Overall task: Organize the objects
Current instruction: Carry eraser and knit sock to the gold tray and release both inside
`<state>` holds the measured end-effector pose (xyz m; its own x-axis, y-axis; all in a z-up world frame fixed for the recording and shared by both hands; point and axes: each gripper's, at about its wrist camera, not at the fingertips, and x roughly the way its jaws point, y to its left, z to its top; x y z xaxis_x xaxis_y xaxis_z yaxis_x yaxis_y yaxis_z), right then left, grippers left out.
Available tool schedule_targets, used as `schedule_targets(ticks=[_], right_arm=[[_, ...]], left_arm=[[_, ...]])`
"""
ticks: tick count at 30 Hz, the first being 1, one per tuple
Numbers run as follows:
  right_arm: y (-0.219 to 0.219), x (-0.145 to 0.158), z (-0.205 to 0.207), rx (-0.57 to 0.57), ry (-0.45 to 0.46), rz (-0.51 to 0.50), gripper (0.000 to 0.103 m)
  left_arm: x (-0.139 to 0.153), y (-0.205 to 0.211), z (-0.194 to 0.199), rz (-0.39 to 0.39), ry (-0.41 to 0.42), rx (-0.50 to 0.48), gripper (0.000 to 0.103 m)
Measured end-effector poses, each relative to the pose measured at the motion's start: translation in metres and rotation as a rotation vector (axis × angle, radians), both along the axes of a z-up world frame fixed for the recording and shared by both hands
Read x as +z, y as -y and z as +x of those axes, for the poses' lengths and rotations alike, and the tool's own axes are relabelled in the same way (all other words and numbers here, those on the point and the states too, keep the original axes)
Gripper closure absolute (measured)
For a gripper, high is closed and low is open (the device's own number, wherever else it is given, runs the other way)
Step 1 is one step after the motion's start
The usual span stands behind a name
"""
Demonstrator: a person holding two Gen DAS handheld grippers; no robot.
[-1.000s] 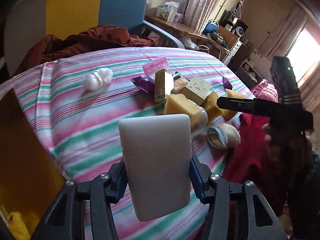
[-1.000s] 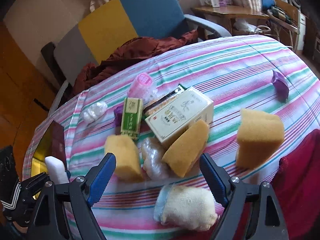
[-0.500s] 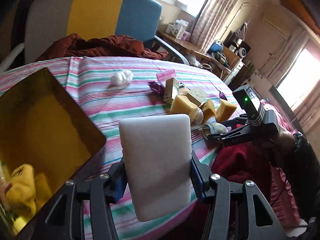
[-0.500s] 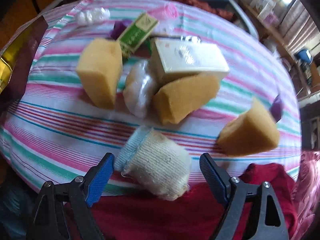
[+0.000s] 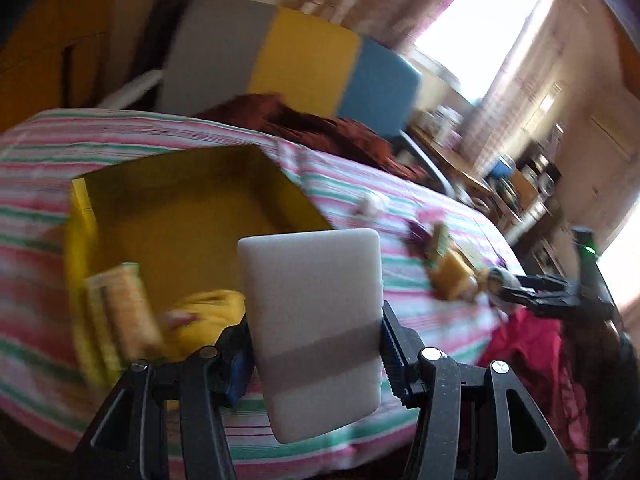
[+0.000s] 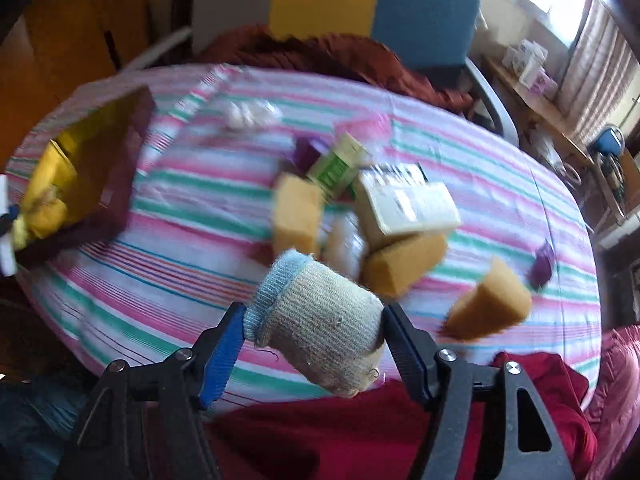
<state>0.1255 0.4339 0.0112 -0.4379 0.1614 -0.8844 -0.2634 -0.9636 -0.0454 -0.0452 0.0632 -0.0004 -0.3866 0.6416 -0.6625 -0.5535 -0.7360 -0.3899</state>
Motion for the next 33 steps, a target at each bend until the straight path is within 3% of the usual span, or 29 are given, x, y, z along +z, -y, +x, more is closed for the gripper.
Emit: schedule_targets(ticks=[7, 15, 25, 29, 31, 33], right_arm=[[0.087, 0.026, -0.062, 0.197, -0.138, -0.089, 0.033], [0.181, 0.009, -0.132, 0.362, -0.135, -0.158, 0.033], [0.208, -0.032, -0.177, 0.381, -0.075, -0.179, 0.032], [0.213, -0.052, -0.184, 0.376, -0.05, -0.212, 0.029], [0.214, -0.058, -0.182, 0.385, -0.036, -0.234, 0.029], [0.216, -0.061, -0.178, 0.402, -0.03, -0.251, 0.029]], left_arm=[[0.008, 0.049, -0.027, 0.002, -0.026, 0.142, 0.048], [0.01, 0.06, -0.054, 0.0, -0.035, 0.182, 0.047], [-0.004, 0.051, -0.063, -0.016, 0.008, 0.192, 0.046], [-0.014, 0.049, -0.065, -0.077, 0.011, 0.217, 0.035], [-0.018, 0.05, -0.065, -0.086, 0.008, 0.232, 0.027], [-0.021, 0.053, -0.064, -0.081, 0.014, 0.241, 0.025]])
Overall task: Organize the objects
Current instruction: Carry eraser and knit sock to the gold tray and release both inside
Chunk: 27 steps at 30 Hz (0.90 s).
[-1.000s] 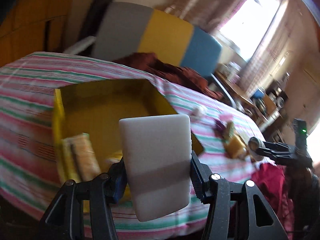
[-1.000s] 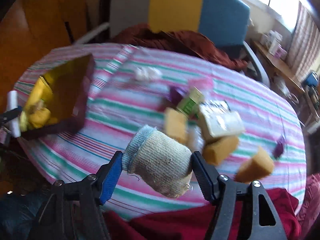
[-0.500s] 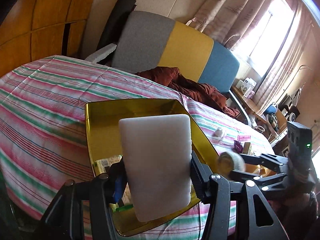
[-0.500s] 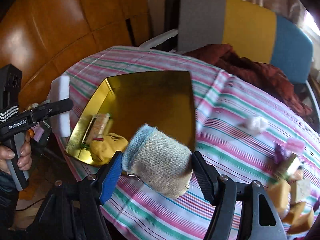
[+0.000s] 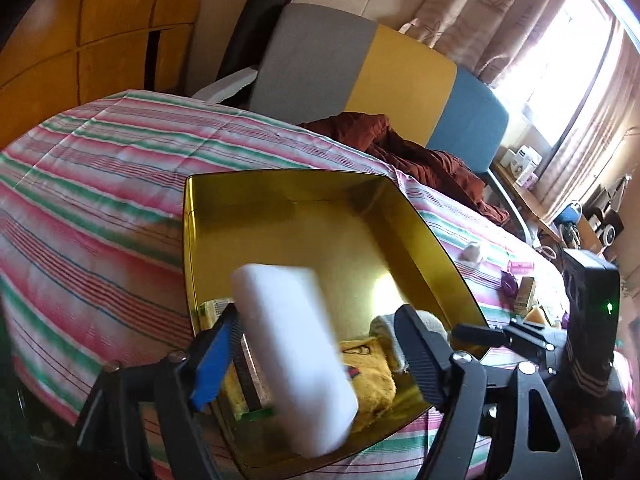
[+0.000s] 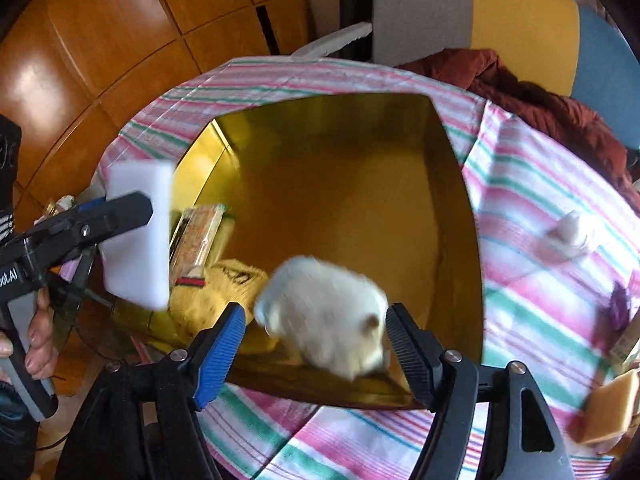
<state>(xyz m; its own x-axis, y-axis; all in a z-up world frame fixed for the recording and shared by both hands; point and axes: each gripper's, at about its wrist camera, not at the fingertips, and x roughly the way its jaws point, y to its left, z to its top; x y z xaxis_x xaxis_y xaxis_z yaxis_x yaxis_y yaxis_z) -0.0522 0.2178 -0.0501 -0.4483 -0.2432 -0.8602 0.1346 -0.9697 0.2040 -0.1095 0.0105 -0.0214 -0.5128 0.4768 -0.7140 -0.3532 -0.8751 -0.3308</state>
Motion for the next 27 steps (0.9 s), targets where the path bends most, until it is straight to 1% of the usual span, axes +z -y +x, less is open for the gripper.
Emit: schedule_targets(ticks=[4, 9, 12, 13, 17, 18, 21, 25, 27], right_arm=[[-0.001, -0.001, 0.008, -0.014, -0.004, -0.02, 0.029], [-0.007, 0.011, 0.023, -0.054, -0.051, -0.034, 0.029], [-0.008, 0.019, 0.031, -0.08, -0.084, -0.027, 0.028], [-0.008, 0.021, 0.033, -0.046, -0.086, -0.031, 0.028], [-0.008, 0.028, 0.04, -0.071, -0.115, -0.026, 0.027], [-0.009, 0.029, 0.042, -0.074, -0.117, -0.025, 0.026], [-0.008, 0.031, 0.047, -0.078, -0.126, -0.015, 0.024], [-0.007, 0.033, 0.053, -0.087, -0.139, 0.009, 0.022], [-0.008, 0.034, 0.056, -0.098, -0.148, 0.031, 0.019]], left_arm=[[-0.005, 0.002, 0.005, -0.007, 0.011, 0.017, 0.025], [0.007, 0.01, 0.022, -0.018, -0.045, 0.071, 0.025], [0.012, 0.013, 0.031, -0.019, -0.059, 0.072, 0.022], [0.013, 0.012, 0.034, -0.023, -0.059, 0.068, 0.022], [0.013, 0.006, 0.042, -0.028, -0.051, 0.051, 0.022], [0.013, 0.002, 0.045, -0.038, -0.052, 0.042, 0.022], [0.015, -0.013, 0.055, -0.108, -0.086, 0.03, 0.021], [0.021, -0.029, 0.066, -0.16, -0.137, 0.022, 0.015], [0.024, -0.033, 0.07, -0.172, -0.16, 0.023, 0.012]])
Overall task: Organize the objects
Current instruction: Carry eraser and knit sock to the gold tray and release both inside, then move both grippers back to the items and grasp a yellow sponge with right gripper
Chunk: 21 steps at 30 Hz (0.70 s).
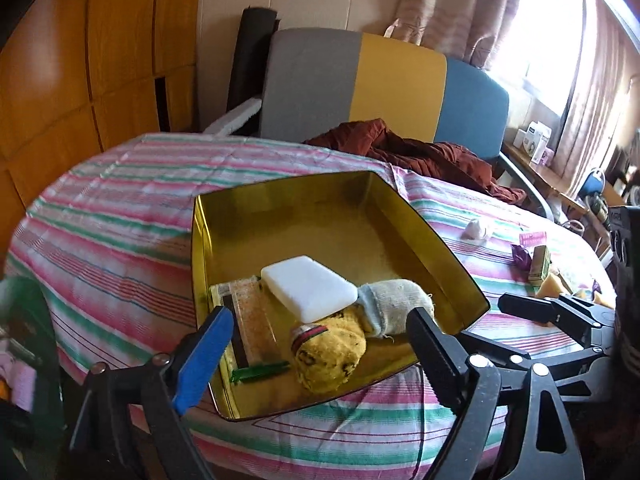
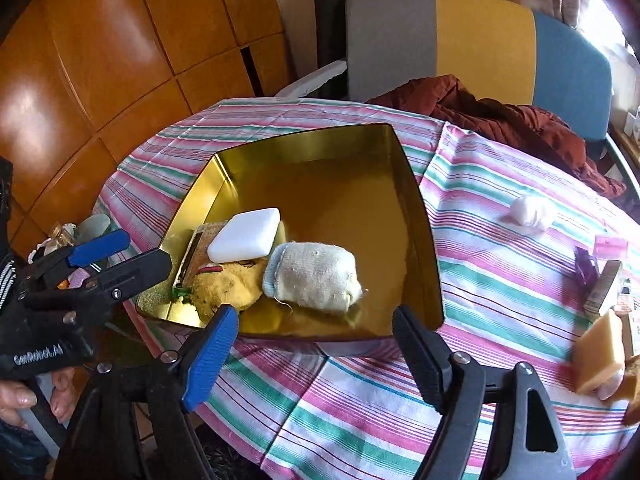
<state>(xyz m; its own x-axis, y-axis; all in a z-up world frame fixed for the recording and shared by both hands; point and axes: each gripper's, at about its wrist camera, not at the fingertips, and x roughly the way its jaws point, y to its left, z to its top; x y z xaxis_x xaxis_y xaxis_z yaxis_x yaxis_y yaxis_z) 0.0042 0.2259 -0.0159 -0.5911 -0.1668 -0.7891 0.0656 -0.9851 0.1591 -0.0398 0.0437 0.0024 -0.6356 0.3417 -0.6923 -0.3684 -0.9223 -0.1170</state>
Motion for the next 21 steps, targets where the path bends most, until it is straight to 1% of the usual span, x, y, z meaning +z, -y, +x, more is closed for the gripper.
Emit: schedule_targets(ticks=[3, 6, 9, 21], right_arm=[[-0.004, 0.0, 0.006, -0.016, -0.007, 0.012, 0.018], [-0.011, 0.0, 0.011, -0.047, -0.013, 0.028, 0.018], [-0.022, -0.001, 0.015, -0.084, -0.012, 0.035, 0.017], [-0.066, -0.007, 0.028, -0.2, 0.003, 0.014, 0.017]], left_arm=[[0.004, -0.003, 0.005, -0.007, -0.024, -0.003, 0.011], [0.008, -0.006, 0.008, -0.034, -0.056, 0.003, 0.011], [0.01, -0.01, 0.012, -0.048, -0.07, -0.002, 0.011], [0.002, -0.034, 0.02, -0.07, -0.046, -0.082, 0.011]])
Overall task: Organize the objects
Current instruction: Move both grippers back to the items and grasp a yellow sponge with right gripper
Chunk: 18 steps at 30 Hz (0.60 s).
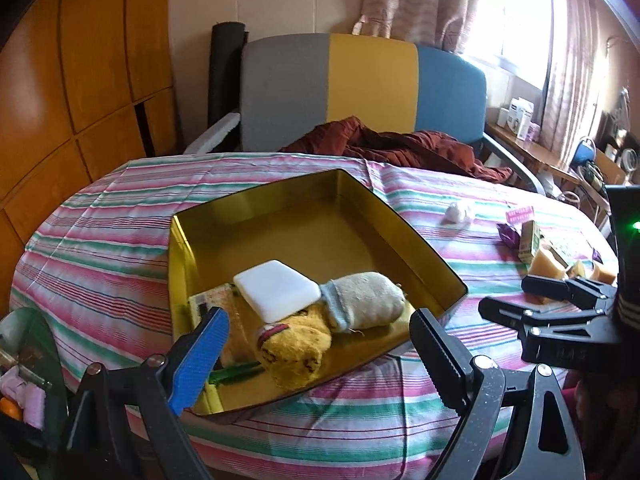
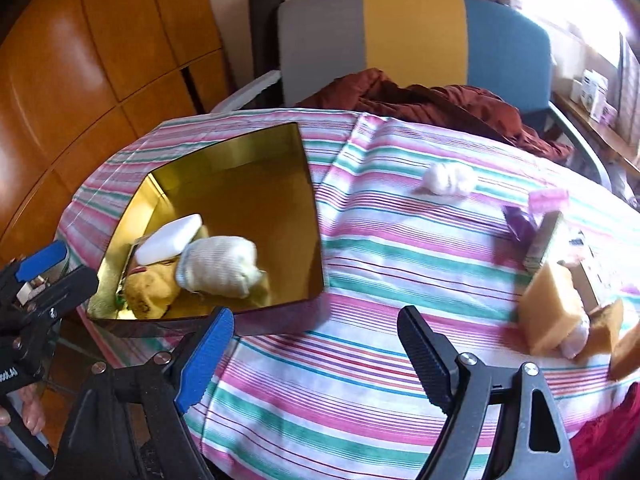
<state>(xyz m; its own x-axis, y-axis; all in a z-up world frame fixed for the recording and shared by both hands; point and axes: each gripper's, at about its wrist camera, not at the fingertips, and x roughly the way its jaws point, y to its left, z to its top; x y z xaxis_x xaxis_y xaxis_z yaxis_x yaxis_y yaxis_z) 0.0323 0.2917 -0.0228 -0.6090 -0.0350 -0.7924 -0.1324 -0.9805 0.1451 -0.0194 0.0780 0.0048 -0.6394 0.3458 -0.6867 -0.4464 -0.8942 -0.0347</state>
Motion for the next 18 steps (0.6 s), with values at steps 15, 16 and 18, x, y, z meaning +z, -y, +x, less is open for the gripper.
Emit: schedule_targets(ticks=[15, 16, 18], right_arm=[[-0.074, -0.014, 0.034, -0.189, 0.057, -0.004, 0.017], [-0.084, -0.013, 0.039, -0.22, 0.058, -0.006, 0.017], [-0.104, -0.01, 0.05, -0.288, 0.057, -0.006, 0.017]], left_arm=[[-0.014, -0.037, 0.007, 0.002, 0.071, -0.124, 0.007], [-0.014, -0.041, 0.008, 0.002, 0.074, -0.135, 0.007], [-0.015, -0.048, 0.01, -0.002, 0.075, -0.156, 0.007]])
